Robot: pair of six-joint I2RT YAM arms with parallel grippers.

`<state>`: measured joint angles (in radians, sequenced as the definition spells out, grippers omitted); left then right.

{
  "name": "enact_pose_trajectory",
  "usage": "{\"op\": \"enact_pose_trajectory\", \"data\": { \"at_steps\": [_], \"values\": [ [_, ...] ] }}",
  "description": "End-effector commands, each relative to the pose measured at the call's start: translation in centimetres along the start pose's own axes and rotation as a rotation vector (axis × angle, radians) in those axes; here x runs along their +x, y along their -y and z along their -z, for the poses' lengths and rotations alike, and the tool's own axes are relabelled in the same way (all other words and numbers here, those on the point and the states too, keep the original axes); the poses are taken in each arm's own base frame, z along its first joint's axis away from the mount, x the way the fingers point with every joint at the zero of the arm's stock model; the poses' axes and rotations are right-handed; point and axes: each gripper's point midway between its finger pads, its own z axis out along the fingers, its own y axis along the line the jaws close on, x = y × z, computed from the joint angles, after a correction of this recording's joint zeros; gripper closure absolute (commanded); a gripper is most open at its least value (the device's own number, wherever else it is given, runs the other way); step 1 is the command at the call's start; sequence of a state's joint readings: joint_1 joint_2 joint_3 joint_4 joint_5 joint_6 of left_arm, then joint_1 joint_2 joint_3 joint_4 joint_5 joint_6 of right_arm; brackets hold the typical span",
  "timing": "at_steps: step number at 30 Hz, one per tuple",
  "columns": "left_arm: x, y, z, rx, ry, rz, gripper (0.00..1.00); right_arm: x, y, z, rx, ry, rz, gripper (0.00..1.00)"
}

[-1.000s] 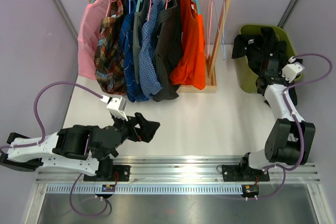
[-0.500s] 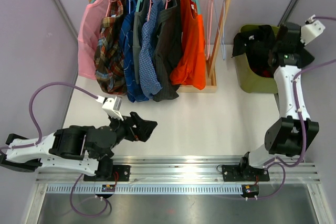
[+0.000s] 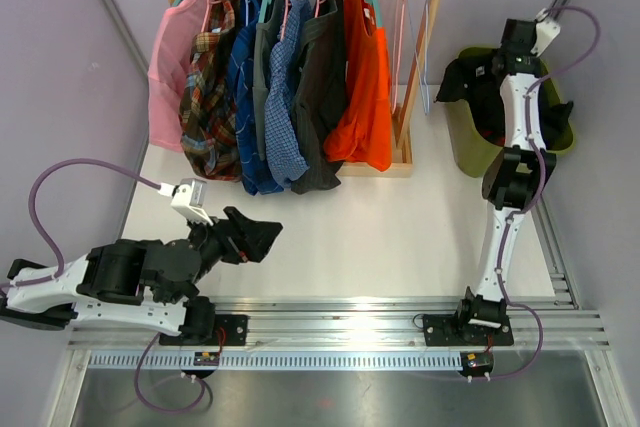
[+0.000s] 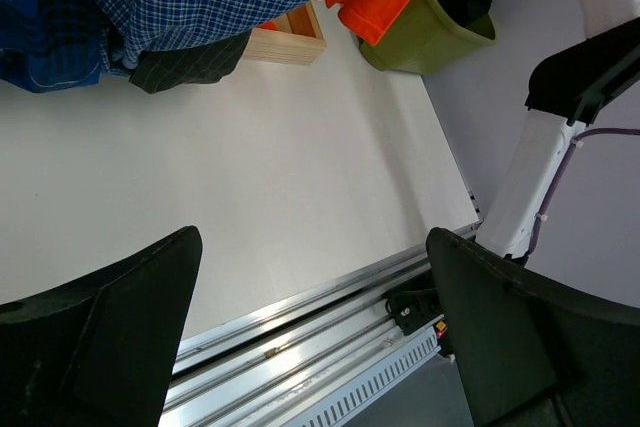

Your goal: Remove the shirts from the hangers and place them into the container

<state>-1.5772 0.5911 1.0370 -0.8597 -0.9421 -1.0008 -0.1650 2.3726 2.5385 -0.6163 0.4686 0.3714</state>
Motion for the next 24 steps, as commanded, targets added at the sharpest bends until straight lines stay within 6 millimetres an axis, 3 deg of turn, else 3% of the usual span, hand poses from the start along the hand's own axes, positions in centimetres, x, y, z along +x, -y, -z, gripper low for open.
{"op": "enact_pose_trajectory", "data": {
  "at_steps": [1, 4, 5, 7, 10, 11, 12, 13, 16, 19, 22, 24],
  "values": [
    [-1.3, -0.6, 0.0, -0.033, 0.055, 0.04, 0.01, 9.8, 1.6, -1.4, 0.033, -0.283, 0.076, 1.0],
    [-1.2, -0.8, 0.0, -0.041, 0.056, 0.039, 0.01, 16.1, 3.1, -2.1, 0.068, -0.444, 0.118, 1.0],
    [-1.2, -0.8, 0.0, -0.04, 0.058, 0.038, 0.01, 18.0, 3.6, -2.4, 0.078, -0.489, 0.134, 0.88],
    [-1.1, -0.8, 0.0, -0.039, 0.057, 0.037, 0.01, 19.8, 4.1, -2.1, 0.081, -0.547, 0.154, 0.63],
    [-1.0, -0.8, 0.0, -0.038, 0.054, 0.037, 0.01, 19.2, 4.5, -1.6, 0.092, -0.538, 0.152, 0.58],
    [-1.0, -0.9, 0.0, -0.039, 0.055, 0.04, 0.01, 17.1, 4.0, -0.7, 0.074, -0.5, 0.133, 0.52],
    [-1.0, -0.9, 0.0, -0.038, 0.054, 0.042, 0.01, 16.5, 3.9, -0.6, 0.068, -0.473, 0.125, 0.37],
    [-0.8, -1.0, -0.1, -0.038, 0.052, 0.042, 0.01, 13.2, 3.3, 0.7, 0.044, -0.409, 0.091, 0.36],
    [-0.8, -1.1, 0.1, -0.03, 0.052, 0.055, 0.01, 9.1, 3.0, 2.1, 0.027, -0.296, 0.056, 0.28],
    [-0.8, -1.2, 0.2, -0.021, 0.052, 0.065, 0.01, 2.1, 2.5, 5.6, -0.008, -0.15, 0.013, 0.16],
    [-0.8, -1.3, 0.1, -0.017, 0.058, 0.068, 0.01, -2.1, 1.6, 8.5, -0.083, -0.066, -0.009, 0.1],
    [-0.8, -1.3, 0.1, -0.015, 0.061, 0.07, 0.01, -3.1, 0.2, 9.8, -0.18, -0.059, -0.011, 0.09]
  ]
}}
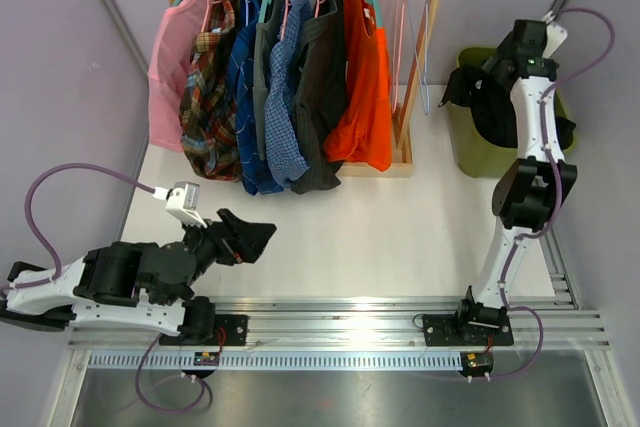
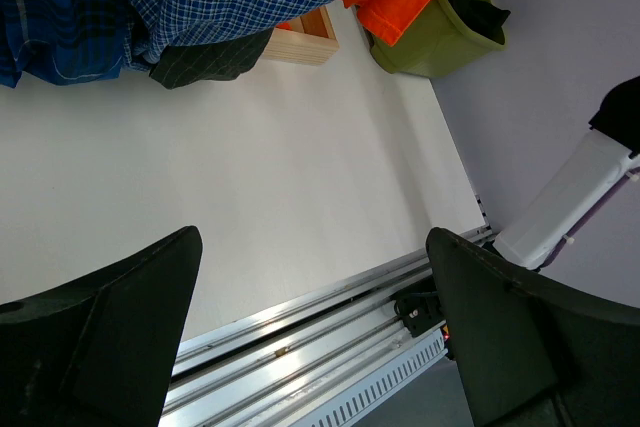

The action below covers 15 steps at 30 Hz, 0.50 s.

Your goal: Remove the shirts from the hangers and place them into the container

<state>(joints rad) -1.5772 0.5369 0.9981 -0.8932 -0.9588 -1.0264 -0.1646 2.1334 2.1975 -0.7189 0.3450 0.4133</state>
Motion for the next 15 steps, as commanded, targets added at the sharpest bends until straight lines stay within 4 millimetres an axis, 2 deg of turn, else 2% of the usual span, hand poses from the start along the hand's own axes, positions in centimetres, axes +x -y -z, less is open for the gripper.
{"op": "enact_pose_trajectory", "data": {
  "at_steps": [1, 3, 5, 6, 7, 8, 9, 13, 15],
  "values": [
    [-1.0, 0.4, -0.2, 0.003, 0.054, 0.058, 0.01, -7.1, -2.5, 7.0, -0.193, 0.173, -0.028, 0.09],
    [-1.0, 0.4, -0.2, 0.004, 0.054, 0.056, 0.01, -7.2, -4.2, 8.0, -0.291, 0.151, -0.017, 0.12],
    [-1.0, 0.4, -0.2, 0.004, 0.053, 0.053, 0.01, -5.8, -5.7, 7.9, -0.372, 0.078, -0.003, 0.24],
    [-0.9, 0.3, -0.2, 0.005, 0.051, 0.055, 0.01, -6.5, -6.3, 8.5, -0.407, 0.076, -0.026, 0.34],
    [-0.9, 0.3, -0.1, 0.007, 0.049, 0.06, 0.01, -5.3, -6.9, 7.4, -0.434, 0.023, -0.036, 0.5],
    [-0.9, 0.2, -0.1, 0.007, 0.049, 0.065, 0.01, -5.0, -7.3, 7.2, -0.459, -0.006, -0.06, 0.86],
    [-0.8, 0.0, -0.1, 0.004, 0.045, 0.065, 0.01, -4.7, -7.8, 7.2, -0.524, -0.061, -0.119, 1.0],
    [-0.6, -0.7, 0.1, 0.006, 0.046, 0.089, 0.01, -2.4, -9.4, 4.6, -0.628, -0.18, -0.231, 1.0],
    [-0.7, -1.2, 0.3, 0.007, 0.049, 0.096, 0.01, -2.0, -10.2, 4.1, -0.683, -0.23, -0.282, 1.0]
  ]
}}
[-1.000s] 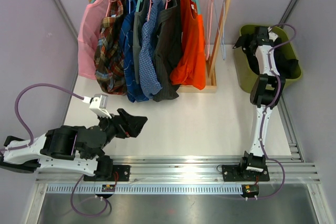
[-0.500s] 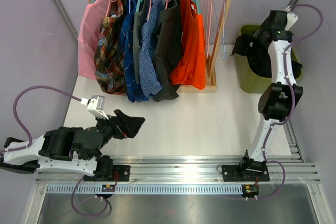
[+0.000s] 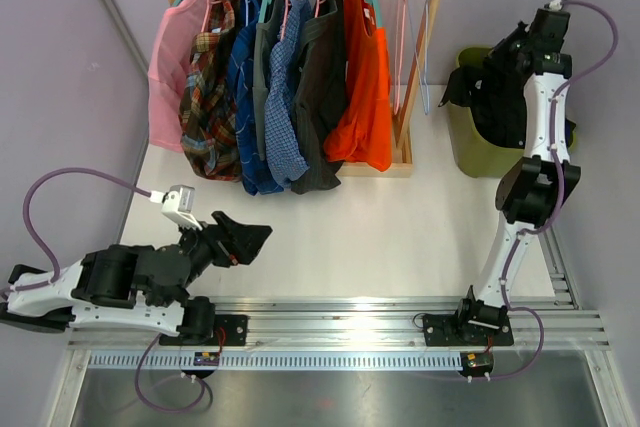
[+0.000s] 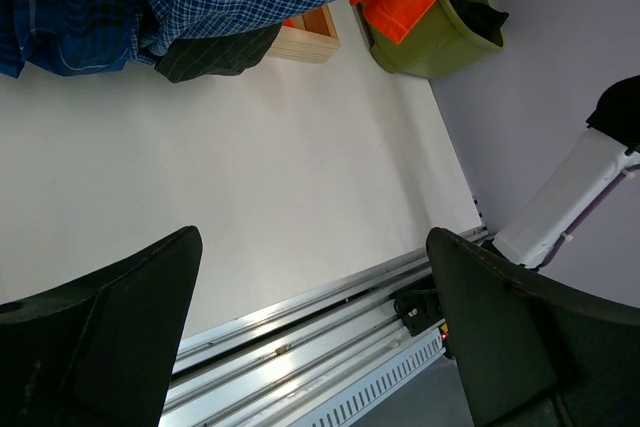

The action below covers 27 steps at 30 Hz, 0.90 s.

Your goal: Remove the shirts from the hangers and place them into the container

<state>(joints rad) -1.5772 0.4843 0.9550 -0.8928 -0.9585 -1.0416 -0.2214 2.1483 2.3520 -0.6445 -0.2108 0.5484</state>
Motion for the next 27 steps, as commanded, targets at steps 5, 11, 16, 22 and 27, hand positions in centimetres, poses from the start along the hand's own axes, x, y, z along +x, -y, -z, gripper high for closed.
{"op": "enact_pose_trajectory", "data": {
  "at_steps": [5, 11, 16, 22, 27],
  "values": [
    [-1.4, -0.9, 0.4, 0.0, 0.061, 0.086, 0.01, 4.4, 0.2, -4.7, -0.182, -0.211, -0.241, 1.0],
    [-1.5, -1.7, 0.5, -0.018, 0.071, 0.079, 0.01, 4.8, 3.7, -6.1, -0.012, -0.174, -0.272, 1.0],
    [-1.9, -1.9, 0.6, -0.023, 0.083, 0.074, 0.01, 4.8, 9.2, -7.1, 0.25, -0.112, -0.209, 1.0],
    [-2.1, -2.0, 0.6, -0.035, 0.088, 0.07, 0.01, 6.1, 14.0, -8.8, 0.41, -0.099, -0.142, 1.0],
    [-2.2, -1.9, 0.6, -0.052, 0.086, 0.071, 0.01, 9.2, 17.7, -10.3, 0.517, -0.147, -0.151, 1.0]
  ]
}}
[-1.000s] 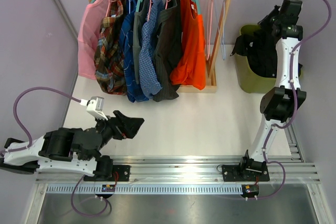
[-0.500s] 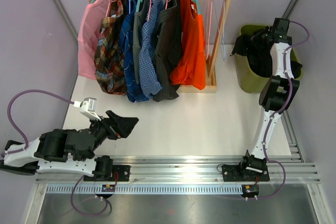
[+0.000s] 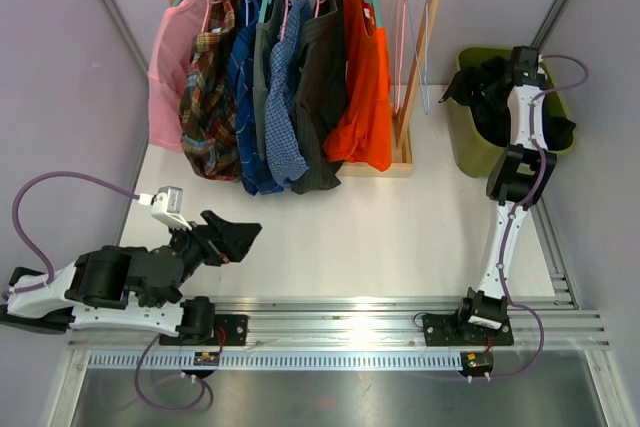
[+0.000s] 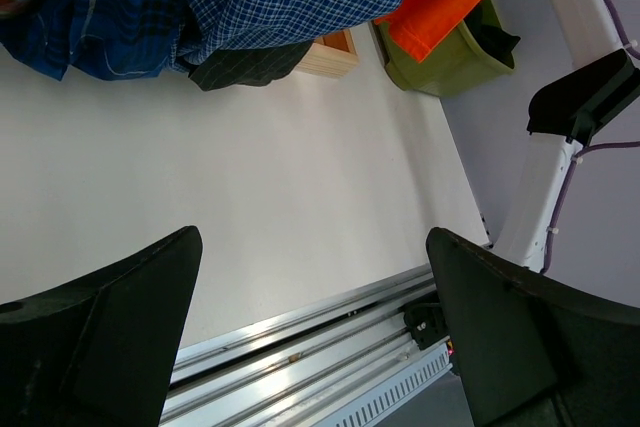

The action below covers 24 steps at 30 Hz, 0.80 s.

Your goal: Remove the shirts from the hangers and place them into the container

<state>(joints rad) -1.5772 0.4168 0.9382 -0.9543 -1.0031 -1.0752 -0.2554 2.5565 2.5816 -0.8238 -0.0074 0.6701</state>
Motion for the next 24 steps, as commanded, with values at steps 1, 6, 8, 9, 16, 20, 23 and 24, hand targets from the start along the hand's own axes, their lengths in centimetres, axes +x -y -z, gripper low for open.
{"op": "enact_pose_trajectory", "data": {
  "at_steps": [1, 6, 8, 9, 16, 20, 23, 24],
  "values": [
    [-1.3, 0.0, 0.0, -0.034, 0.045, 0.04, 0.01, 0.8, 3.4, -1.6, 0.143, 0.005, 0.017, 1.0],
    [-1.4, 0.0, 0.0, -0.045, 0.048, 0.044, 0.01, 0.2, 5.1, -1.5, 0.222, 0.046, 0.016, 1.0],
    [-1.5, 0.1, 0.0, -0.043, 0.051, 0.046, 0.01, -0.2, 5.8, -1.3, 0.254, 0.067, 0.028, 1.0],
    [-1.5, 0.1, 0.0, -0.041, 0.052, 0.046, 0.01, -0.7, 5.7, -0.7, 0.261, 0.085, 0.031, 1.0],
    [-1.3, 0.3, -0.1, -0.037, 0.047, 0.048, 0.01, -4.1, 7.0, 2.9, 0.373, 0.208, 0.083, 1.0],
    [-1.2, 0.4, -0.1, -0.029, 0.043, 0.044, 0.01, -5.9, 5.5, 6.3, 0.327, 0.27, 0.099, 1.0],
    [-1.3, 0.7, -0.1, -0.017, 0.042, 0.041, 0.01, -8.4, 2.3, 10.8, 0.191, 0.371, 0.095, 0.81],
    [-1.3, 0.7, -0.1, -0.015, 0.041, 0.034, 0.01, -10.0, 0.6, 14.5, 0.13, 0.438, 0.083, 0.69]
  ]
}}
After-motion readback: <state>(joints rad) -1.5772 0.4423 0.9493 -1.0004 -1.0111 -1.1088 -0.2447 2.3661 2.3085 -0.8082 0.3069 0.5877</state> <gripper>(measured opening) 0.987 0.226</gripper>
